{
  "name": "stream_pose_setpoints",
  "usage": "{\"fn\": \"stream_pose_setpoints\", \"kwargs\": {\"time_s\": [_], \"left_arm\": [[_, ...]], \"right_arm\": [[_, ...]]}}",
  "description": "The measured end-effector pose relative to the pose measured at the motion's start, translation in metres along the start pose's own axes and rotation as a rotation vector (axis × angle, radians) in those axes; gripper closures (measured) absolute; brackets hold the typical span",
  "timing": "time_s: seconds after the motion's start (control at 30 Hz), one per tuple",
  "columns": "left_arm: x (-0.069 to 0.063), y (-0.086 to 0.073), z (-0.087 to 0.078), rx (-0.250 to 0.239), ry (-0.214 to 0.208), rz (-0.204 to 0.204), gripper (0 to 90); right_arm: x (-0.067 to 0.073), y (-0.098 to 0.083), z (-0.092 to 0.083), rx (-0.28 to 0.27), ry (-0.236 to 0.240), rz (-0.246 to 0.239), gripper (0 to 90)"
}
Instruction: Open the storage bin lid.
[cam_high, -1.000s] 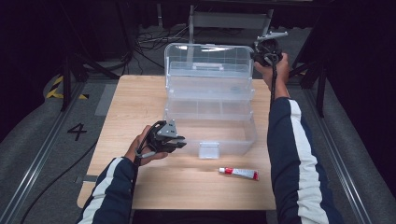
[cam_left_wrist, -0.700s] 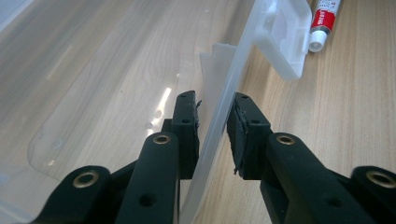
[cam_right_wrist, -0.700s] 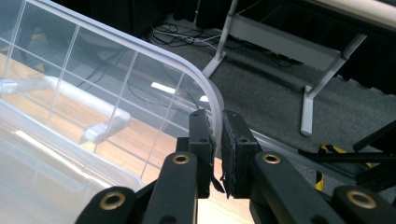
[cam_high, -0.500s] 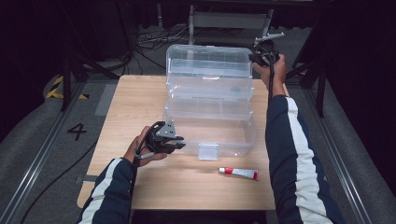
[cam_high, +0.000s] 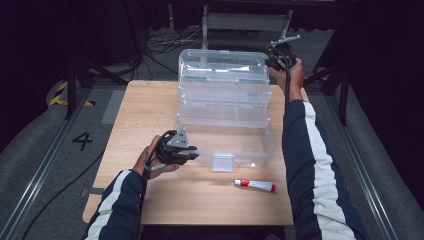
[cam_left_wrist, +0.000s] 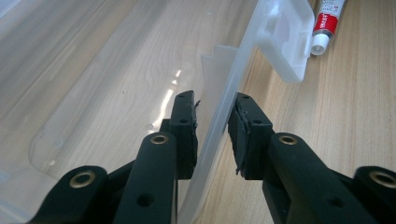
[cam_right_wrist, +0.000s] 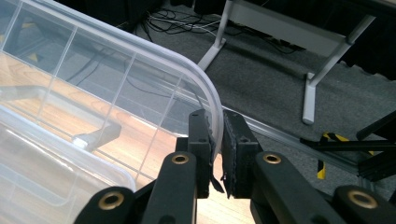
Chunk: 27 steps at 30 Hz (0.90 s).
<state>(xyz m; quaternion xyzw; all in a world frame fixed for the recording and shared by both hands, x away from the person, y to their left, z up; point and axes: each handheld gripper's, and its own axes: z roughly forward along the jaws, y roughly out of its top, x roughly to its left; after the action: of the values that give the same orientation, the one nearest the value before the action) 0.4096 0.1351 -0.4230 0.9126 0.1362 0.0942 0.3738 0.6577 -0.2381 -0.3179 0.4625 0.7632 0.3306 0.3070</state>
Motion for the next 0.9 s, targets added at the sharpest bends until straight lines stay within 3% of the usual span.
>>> {"fn": "stream_pose_setpoints", "kwargs": {"time_s": [0.6,0.9], "left_arm": [[-0.002,0.000,0.001,-0.010,-0.012,-0.013,73.2],[-0.002,-0.001,0.001,-0.013,-0.015,-0.010,72.8]], "right_arm": [[-0.003,0.001,0.016,0.039,0.029,-0.003,82.9],[-0.002,-0.002,0.023,0.066,0.009,-0.005,82.0]]}}
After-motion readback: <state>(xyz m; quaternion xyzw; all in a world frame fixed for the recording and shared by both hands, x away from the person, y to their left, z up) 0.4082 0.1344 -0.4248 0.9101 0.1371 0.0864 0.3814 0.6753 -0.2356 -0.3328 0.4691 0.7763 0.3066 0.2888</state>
